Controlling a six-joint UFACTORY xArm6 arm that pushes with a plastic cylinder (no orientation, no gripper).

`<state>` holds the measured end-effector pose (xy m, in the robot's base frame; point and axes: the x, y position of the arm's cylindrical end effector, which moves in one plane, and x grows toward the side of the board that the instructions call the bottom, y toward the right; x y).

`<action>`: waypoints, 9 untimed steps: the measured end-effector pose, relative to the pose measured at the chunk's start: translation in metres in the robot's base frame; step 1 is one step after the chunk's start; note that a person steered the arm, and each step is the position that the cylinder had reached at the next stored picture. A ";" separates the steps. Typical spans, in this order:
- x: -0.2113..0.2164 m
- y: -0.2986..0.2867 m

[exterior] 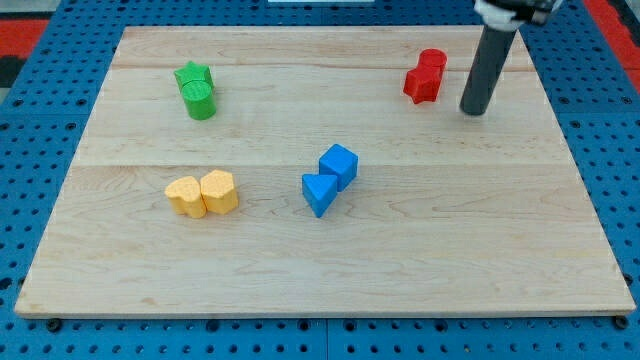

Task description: Move the red star closer to the blue cube

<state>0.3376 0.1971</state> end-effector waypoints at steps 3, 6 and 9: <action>-0.071 -0.055; -0.018 -0.088; 0.014 -0.117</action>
<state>0.3513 0.0800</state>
